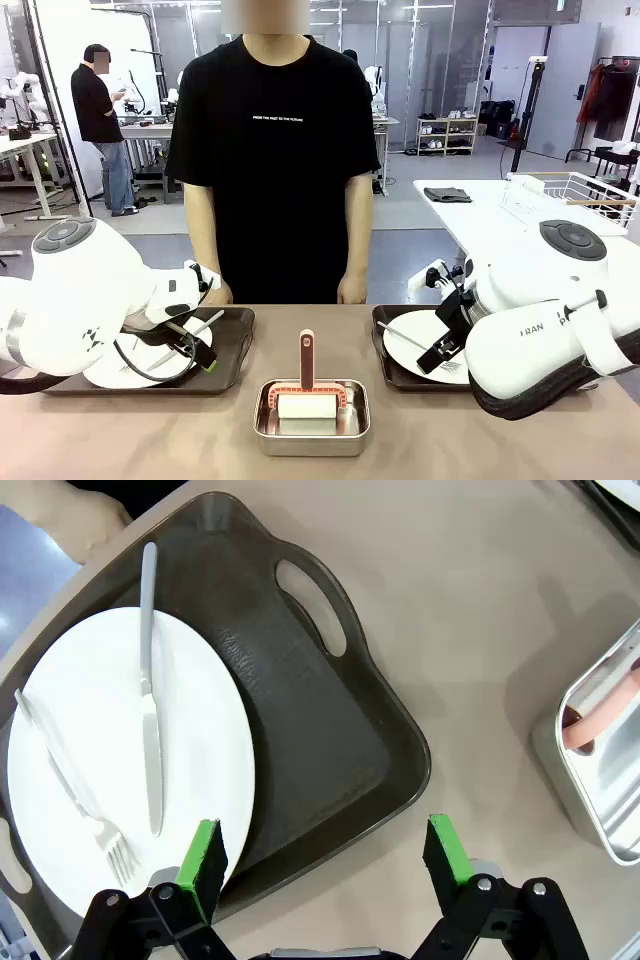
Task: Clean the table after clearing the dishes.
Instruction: When the left (or right) Handle tray is removed, use the left hand (or right hand) to clean the left (or right) side of the table with the Lint Roller.
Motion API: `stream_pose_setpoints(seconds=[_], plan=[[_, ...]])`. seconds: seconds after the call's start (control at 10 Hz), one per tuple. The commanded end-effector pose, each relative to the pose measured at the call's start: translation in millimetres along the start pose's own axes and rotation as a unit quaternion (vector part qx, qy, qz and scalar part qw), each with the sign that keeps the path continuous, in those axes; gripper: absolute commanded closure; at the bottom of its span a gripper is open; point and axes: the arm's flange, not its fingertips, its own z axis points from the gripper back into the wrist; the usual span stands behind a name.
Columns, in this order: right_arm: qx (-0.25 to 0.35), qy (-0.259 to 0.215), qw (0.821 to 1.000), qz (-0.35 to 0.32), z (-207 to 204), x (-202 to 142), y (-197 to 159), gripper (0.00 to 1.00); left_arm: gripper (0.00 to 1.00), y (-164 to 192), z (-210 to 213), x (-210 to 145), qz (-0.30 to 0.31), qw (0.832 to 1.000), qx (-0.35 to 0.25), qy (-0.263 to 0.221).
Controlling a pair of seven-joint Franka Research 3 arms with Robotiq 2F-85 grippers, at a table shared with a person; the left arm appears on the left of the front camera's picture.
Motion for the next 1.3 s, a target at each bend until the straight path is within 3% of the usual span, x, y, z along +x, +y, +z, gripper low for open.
stream_pose_setpoints(seconds=[0.0,1.1,1.2], plan=[[0.000,0.000,1.000,0.000,0.0,0.0,0.0,0.00,0.00,-0.2,0.0,0.0,0.000,1.000,0.000,0.000],[0.000,0.000,1.000,0.000,0.0,-0.2,-0.6,0.00,0.00,-0.2,0.0,0.0,0.000,1.000,0.000,0.000],[0.008,0.021,1.000,-0.018,8.0,8.7,-3.9,0.00,0.00,-0.5,0.0,0.1,-0.001,1.000,0.000,0.000]])
